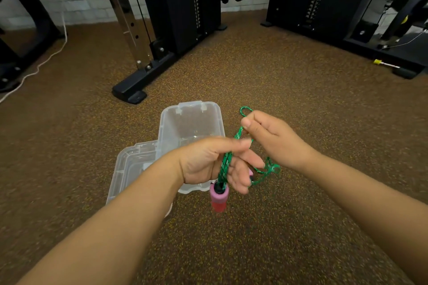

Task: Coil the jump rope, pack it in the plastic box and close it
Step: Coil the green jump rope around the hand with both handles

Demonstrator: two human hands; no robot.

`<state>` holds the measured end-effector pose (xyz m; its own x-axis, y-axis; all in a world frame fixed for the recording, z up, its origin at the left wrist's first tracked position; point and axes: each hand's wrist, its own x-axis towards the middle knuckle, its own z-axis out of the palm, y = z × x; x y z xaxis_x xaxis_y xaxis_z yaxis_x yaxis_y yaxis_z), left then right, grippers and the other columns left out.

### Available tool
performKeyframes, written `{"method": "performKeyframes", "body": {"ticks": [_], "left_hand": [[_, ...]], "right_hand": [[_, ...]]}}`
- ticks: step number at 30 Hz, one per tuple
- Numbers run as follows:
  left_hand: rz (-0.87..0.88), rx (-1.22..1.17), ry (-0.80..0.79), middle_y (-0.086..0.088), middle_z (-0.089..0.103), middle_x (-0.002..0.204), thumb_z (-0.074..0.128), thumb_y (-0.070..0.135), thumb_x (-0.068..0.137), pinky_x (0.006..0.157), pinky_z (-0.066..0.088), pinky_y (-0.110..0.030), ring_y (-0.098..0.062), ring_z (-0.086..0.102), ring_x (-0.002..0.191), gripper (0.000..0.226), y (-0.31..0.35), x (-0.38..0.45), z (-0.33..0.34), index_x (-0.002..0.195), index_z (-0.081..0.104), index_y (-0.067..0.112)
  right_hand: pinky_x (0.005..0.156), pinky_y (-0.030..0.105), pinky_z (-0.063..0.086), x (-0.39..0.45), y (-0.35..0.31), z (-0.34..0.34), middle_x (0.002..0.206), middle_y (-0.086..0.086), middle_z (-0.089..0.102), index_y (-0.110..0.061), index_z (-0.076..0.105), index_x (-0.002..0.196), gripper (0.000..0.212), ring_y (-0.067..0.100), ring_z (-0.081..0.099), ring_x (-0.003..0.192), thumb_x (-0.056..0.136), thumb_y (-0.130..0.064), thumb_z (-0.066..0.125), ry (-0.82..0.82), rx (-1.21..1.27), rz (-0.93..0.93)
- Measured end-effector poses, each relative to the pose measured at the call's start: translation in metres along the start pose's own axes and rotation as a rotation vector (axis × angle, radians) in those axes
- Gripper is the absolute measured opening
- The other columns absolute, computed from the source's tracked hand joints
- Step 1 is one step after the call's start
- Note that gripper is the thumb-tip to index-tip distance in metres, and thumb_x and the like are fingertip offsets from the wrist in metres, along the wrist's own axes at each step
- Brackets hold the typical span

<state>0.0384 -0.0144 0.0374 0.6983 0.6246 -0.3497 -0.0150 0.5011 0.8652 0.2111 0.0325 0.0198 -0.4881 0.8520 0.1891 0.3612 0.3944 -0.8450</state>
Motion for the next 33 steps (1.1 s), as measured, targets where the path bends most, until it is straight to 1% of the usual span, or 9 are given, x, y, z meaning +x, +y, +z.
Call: {"method": "performKeyframes", "body": {"ticks": [4,7,11,15,19,24,26,28,33], "left_hand": [[0.174,-0.197,0.186,0.004,0.047,0.037,0.043,0.037,0.088,0.047,0.05,-0.024,-0.012,0.053,0.035,0.042,0.007,0.0,0.003,0.07,0.074,0.017],[0.276,-0.424,0.371,0.005,0.045,0.037,0.039,0.035,0.095,0.045,0.047,-0.02,-0.01,0.048,0.033,0.047,0.015,0.001,-0.003,0.071,0.074,0.017],[0.417,-0.515,0.475,-0.004,0.076,0.078,0.03,0.036,0.102,0.065,0.059,-0.024,-0.013,0.072,0.065,0.045,0.018,0.001,-0.011,0.105,0.066,0.009],[0.378,-0.544,0.468,-0.016,0.07,0.113,0.021,0.057,0.096,0.088,0.054,-0.032,-0.023,0.07,0.099,0.074,0.016,0.002,-0.018,0.133,0.048,-0.001],[0.333,-0.555,0.432,-0.025,0.058,0.13,0.01,0.08,0.081,0.101,0.045,-0.041,-0.033,0.06,0.118,0.108,0.016,-0.002,-0.02,0.141,0.037,-0.006],[0.148,-0.276,0.391,-0.023,0.066,0.119,-0.005,0.087,0.069,0.1,0.043,-0.041,-0.031,0.064,0.112,0.122,0.017,0.0,-0.011,0.144,0.032,-0.001],[0.065,-0.109,0.336,-0.021,0.066,0.107,-0.011,0.085,0.069,0.085,0.046,-0.038,-0.028,0.064,0.096,0.121,0.017,0.001,-0.004,0.134,0.046,0.0],[0.025,0.064,0.28,-0.02,0.064,0.093,-0.015,0.082,0.07,0.086,0.044,-0.041,-0.027,0.059,0.086,0.119,0.016,0.0,0.002,0.111,0.06,-0.001],[-0.004,0.243,0.206,-0.006,0.051,0.051,0.003,0.078,0.077,0.057,0.042,-0.029,-0.018,0.045,0.046,0.098,0.018,0.0,0.006,0.09,0.066,0.005]], "right_hand": [[0.058,0.046,0.041,-0.007,0.02,0.034,0.066,0.018,0.05,-0.014,0.06,0.082,0.042,0.026,0.043,0.059,0.094,-0.049,0.04,-0.041,0.249,0.13],[0.058,0.036,0.036,-0.022,0.029,0.045,0.058,-0.014,0.049,-0.035,0.058,0.074,0.03,0.006,0.041,0.057,0.093,-0.047,0.038,-0.005,0.175,0.138],[0.065,0.037,0.044,-0.039,0.021,0.046,0.065,-0.026,0.056,-0.04,0.052,0.075,0.027,0.002,0.047,0.06,0.096,-0.043,0.035,-0.056,-0.042,0.063],[0.063,0.03,0.04,-0.049,0.001,0.044,0.067,-0.028,0.055,-0.04,0.05,0.078,0.029,-0.003,0.048,0.061,0.091,-0.054,0.028,-0.105,-0.223,-0.032],[0.061,0.029,0.04,-0.057,-0.013,0.038,0.058,-0.025,0.049,-0.029,0.054,0.083,0.035,-0.007,0.046,0.06,0.092,-0.053,0.03,-0.12,-0.282,-0.158],[0.06,0.035,0.046,-0.048,-0.037,0.023,0.062,-0.019,0.054,-0.02,0.062,0.079,0.033,0.001,0.051,0.061,0.091,-0.041,0.039,-0.127,-0.185,-0.236],[0.063,0.039,0.049,-0.037,-0.045,0.012,0.068,-0.013,0.062,-0.022,0.063,0.079,0.026,0.009,0.058,0.064,0.089,-0.035,0.043,-0.1,-0.132,-0.219],[0.063,0.04,0.051,-0.027,-0.049,-0.002,0.064,-0.005,0.064,-0.024,0.06,0.075,0.021,0.016,0.061,0.061,0.09,-0.029,0.046,-0.07,-0.056,-0.177],[0.055,0.017,0.037,0.0,-0.034,-0.022,0.058,-0.016,0.054,-0.026,0.058,0.072,0.027,0.002,0.047,0.054,0.097,-0.029,0.048,-0.008,-0.02,-0.08]]}}
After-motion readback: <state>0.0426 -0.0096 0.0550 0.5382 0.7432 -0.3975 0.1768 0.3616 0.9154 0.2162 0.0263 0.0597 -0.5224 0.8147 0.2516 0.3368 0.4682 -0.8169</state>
